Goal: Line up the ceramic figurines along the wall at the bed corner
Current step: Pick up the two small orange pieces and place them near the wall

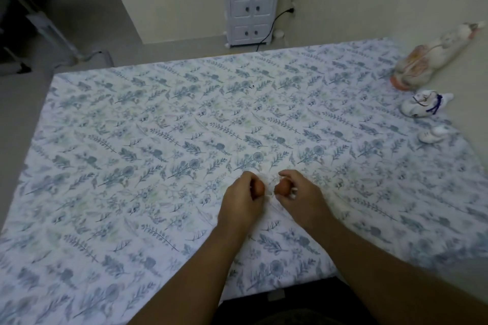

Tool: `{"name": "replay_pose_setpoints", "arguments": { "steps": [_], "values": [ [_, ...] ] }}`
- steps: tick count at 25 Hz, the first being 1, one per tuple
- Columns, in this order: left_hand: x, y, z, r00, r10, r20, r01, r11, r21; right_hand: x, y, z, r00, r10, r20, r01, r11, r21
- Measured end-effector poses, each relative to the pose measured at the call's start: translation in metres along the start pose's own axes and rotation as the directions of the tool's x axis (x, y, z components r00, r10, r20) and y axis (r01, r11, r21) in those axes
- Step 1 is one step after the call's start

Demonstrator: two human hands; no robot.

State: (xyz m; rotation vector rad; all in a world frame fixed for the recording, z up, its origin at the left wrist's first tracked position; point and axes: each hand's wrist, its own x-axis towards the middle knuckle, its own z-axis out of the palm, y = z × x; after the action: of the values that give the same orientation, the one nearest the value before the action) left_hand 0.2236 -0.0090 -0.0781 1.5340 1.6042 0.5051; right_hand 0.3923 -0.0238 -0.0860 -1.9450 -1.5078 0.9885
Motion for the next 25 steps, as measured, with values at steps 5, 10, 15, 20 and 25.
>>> {"name": "replay_pose_setpoints", "arguments": {
  "steps": [5,10,15,20,25],
  "values": [
    [0.019,0.050,0.051,0.977,0.194,0.085,-0.194,0.981,-0.016,-0.014,0.049,-0.057,0.974,0.110,-0.199,-0.094,0.992,0.085],
    [0.046,0.135,0.151,0.906,0.354,0.230,-0.353,0.934,-0.047,-0.016,0.126,-0.158,0.875,0.253,-0.413,-0.189,0.963,0.190],
    [0.076,0.217,0.261,0.806,0.461,0.370,-0.468,0.880,-0.078,-0.008,0.207,-0.248,0.766,0.363,-0.530,-0.249,0.928,0.276],
    [0.112,0.264,0.336,0.712,0.539,0.451,-0.566,0.820,-0.086,0.012,0.265,-0.289,0.715,0.346,-0.607,-0.254,0.938,0.234],
    [0.129,0.267,0.356,0.691,0.518,0.504,-0.548,0.830,-0.102,0.012,0.283,-0.284,0.749,0.340,-0.569,-0.255,0.940,0.226]
  ]
}}
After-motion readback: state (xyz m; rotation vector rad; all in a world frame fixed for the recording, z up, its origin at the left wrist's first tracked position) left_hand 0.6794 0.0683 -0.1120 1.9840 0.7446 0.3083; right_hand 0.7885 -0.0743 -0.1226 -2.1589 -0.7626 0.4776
